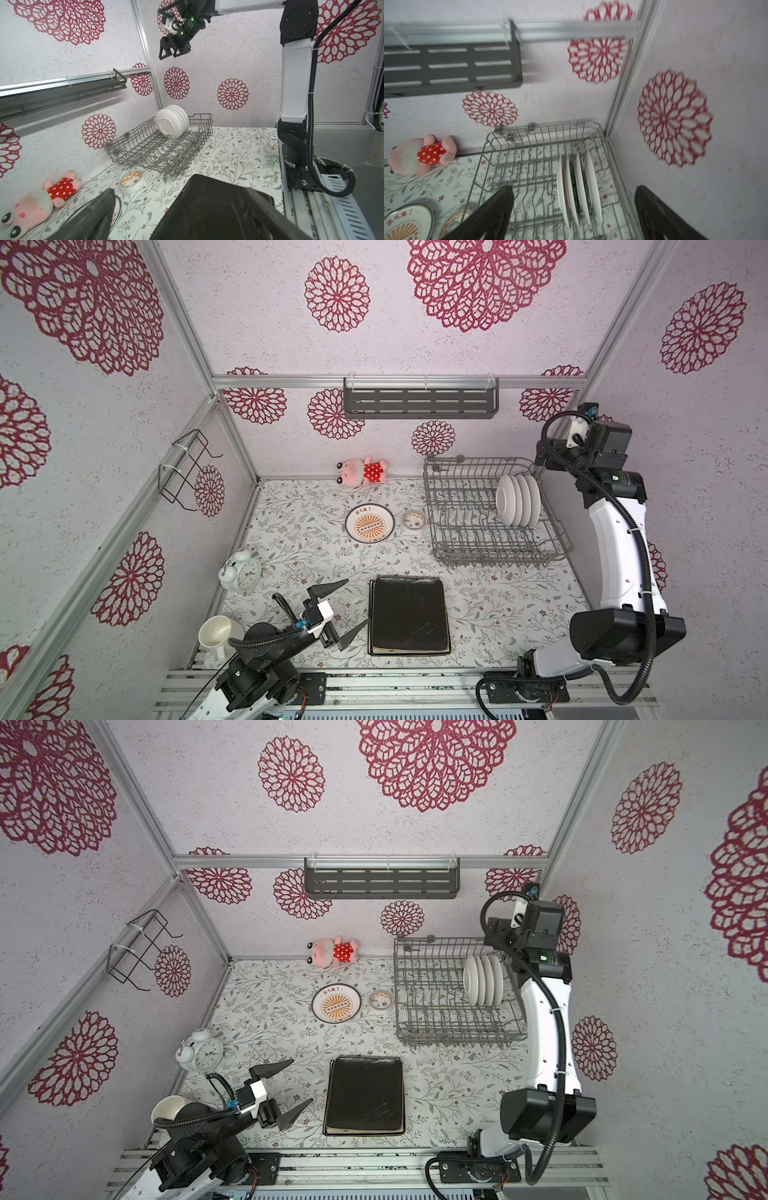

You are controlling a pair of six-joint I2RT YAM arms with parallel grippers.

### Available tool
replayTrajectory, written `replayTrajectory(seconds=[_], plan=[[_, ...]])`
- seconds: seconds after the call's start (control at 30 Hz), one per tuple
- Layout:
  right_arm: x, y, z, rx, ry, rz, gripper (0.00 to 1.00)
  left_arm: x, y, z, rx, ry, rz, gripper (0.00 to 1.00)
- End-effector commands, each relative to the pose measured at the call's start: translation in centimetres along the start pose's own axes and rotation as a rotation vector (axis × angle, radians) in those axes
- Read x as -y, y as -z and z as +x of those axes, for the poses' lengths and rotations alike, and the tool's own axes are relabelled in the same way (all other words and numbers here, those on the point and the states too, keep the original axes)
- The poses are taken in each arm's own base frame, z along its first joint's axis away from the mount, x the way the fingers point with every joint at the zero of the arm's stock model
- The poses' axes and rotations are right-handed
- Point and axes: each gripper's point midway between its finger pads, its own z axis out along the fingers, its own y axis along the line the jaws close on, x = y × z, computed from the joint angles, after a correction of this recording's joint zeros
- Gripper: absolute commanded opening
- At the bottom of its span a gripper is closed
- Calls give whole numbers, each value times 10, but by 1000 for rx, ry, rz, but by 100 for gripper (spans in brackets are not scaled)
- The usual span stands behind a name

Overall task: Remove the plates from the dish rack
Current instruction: 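Move the right gripper back to the white plates in the rack, then grasp the top edge of the nearest rack plate with the right gripper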

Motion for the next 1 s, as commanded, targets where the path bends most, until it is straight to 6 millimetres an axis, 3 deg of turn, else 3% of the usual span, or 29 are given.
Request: replayTrajectory(seconds=[0.0,0.23,0.4,0.73,0.97], plan=[[-17,-20,58,-158,-143,-132,96,-2,-2,2,-5,-24,-6,97],[-27,-56,111,-198,-206,-307,89,-3,-2,1,4,-31,-10,97],[-26,-78,135,-241,-228,-303,79,-4,-1,2,2,-33,-15,97],[-20,-91,152,-289,-174,-265,65,-4,-3,6,-11,-30,-13,97],[-18,-102,161,-315,-153,-261,49,-4,-5,9,-24,-28,-14,98]])
